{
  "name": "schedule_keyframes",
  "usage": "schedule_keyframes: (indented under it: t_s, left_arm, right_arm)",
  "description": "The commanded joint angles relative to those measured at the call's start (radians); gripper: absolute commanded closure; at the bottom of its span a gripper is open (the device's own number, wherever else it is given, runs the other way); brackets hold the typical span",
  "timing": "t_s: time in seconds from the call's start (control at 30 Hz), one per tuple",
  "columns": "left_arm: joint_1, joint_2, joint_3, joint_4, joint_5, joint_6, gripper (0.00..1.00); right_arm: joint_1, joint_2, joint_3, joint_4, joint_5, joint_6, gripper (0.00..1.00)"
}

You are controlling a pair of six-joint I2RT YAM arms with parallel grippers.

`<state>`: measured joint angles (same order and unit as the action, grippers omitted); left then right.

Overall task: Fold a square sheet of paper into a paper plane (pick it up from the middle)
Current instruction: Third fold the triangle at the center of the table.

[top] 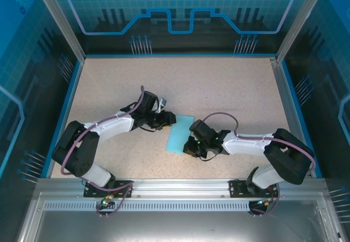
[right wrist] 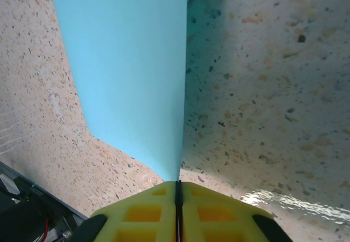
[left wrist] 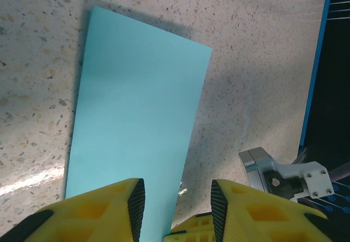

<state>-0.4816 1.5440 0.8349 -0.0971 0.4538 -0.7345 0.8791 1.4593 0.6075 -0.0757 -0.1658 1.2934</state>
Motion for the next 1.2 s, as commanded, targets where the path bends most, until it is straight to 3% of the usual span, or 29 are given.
schedule_keyframes:
  t_s: [0.0, 0.53, 1.17]
  left_arm:
    - [-0.005, 0.010, -0.011, 0.019, 0.039, 0.001, 0.61]
    - [-0.062, 0.110, 0.015, 0.066, 0.090, 0.012, 0.72]
    - [-0.067, 0.232, 0.027, 0.001, 0.015, 0.043, 0.75]
  right_arm:
    - [0.008, -0.014, -0.010, 0.025, 0.014, 0.016, 0.98]
    - [-0.022, -0.104, 0.015, -0.257, -0.075, -0.143, 1.00]
    - [-0.061, -0.024, 0.113, -0.162, -0.072, -0.163, 1.00]
